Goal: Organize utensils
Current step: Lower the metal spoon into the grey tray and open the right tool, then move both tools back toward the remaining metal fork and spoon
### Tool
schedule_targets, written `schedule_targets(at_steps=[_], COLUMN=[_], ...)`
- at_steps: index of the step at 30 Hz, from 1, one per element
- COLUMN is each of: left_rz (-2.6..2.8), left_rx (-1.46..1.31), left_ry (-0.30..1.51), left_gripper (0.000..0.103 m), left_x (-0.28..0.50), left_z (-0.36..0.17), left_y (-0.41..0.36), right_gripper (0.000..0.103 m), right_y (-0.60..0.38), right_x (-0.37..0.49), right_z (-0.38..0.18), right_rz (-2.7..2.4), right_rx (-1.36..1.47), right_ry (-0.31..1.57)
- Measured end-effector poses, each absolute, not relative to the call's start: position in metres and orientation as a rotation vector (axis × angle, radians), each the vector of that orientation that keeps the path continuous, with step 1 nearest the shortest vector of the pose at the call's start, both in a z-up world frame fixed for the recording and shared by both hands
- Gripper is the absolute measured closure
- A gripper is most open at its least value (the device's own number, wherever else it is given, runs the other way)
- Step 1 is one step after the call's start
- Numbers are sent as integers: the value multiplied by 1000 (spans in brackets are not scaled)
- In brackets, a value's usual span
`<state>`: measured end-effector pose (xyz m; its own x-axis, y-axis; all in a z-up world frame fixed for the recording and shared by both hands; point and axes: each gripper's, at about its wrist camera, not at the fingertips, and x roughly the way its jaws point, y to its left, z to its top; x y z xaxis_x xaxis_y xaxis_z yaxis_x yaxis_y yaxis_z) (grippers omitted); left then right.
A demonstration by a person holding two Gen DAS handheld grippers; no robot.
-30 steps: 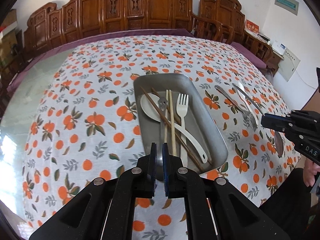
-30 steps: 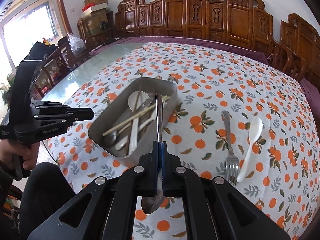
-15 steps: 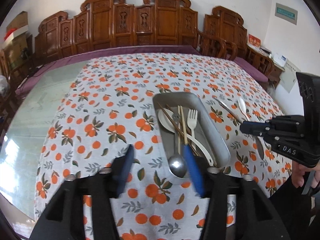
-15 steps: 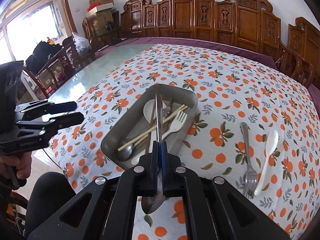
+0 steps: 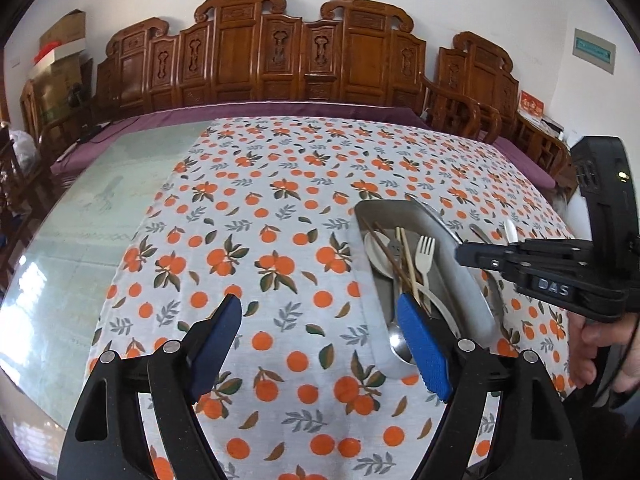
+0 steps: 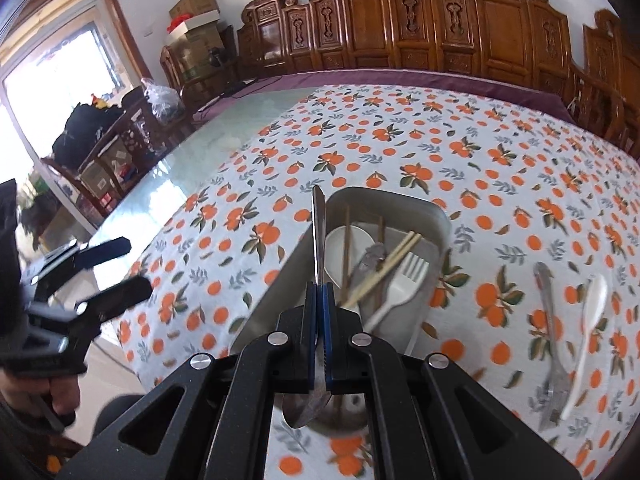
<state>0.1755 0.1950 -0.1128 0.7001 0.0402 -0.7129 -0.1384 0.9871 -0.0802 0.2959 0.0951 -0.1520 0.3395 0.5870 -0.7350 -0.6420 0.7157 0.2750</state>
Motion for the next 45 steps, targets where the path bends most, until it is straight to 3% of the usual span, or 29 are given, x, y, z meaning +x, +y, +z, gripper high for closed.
schedule_targets(at_steps=[26, 45], left_rz=[117, 56], left_rx=[-144, -82], left_ry=[786, 754], left_gripper=[27, 27], left_x=[175, 176], left_z=[-113, -95], left_y=[206, 148], right_gripper=[96, 96], right_y=[143, 34], right_x=[321, 292], right_z=[-207, -150], right_rz=[672, 708], right_rx=[-5, -130], right_ry=[1052, 796])
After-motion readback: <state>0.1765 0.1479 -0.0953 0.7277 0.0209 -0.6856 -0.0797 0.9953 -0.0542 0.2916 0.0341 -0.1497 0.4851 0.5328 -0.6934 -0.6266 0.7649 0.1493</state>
